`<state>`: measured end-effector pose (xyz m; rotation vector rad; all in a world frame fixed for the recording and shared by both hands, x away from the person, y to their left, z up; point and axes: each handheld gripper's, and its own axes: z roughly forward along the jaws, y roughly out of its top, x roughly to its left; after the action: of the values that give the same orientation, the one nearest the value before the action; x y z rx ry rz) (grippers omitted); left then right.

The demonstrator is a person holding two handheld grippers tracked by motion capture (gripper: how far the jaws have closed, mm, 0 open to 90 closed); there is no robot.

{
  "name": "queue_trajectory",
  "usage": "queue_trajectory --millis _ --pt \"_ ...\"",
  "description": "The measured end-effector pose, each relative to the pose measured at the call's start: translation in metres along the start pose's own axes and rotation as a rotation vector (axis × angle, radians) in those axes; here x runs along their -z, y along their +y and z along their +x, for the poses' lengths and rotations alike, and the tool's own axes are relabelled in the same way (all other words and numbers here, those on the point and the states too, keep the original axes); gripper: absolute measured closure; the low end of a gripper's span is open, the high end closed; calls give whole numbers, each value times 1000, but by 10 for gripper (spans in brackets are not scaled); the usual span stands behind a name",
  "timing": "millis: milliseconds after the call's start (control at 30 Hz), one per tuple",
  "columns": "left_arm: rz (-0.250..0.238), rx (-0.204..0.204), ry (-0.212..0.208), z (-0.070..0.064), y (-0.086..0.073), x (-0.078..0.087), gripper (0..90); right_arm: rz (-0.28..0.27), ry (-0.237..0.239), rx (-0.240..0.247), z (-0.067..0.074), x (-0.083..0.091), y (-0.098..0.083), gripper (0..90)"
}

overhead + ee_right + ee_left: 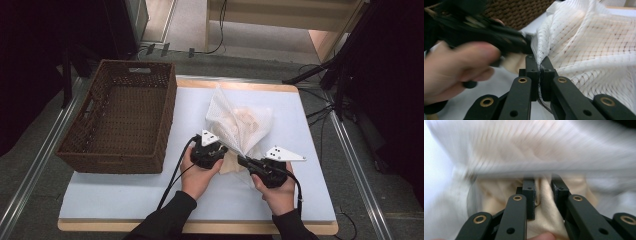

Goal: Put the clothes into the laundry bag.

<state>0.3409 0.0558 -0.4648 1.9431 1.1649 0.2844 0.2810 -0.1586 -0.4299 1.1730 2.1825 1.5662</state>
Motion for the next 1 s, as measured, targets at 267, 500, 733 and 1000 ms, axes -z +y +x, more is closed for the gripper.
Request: queue_trajectory --millis 267,500,733,1000 --pt "-20 -22 -78 0 -3 25 457 7 -26 -31 -12 0 -5 887" --pt "33 -88 -59 -18 -21 22 324 11 -28 -32 -12 -3 -5 887" --pt "41 -124 25 -26 -17 8 736 27 -30 -12 -7 -8 -8 886" --pt "-243 -22 -131 -28 7 26 767 -37 -42 -12 -2 5 0 887"
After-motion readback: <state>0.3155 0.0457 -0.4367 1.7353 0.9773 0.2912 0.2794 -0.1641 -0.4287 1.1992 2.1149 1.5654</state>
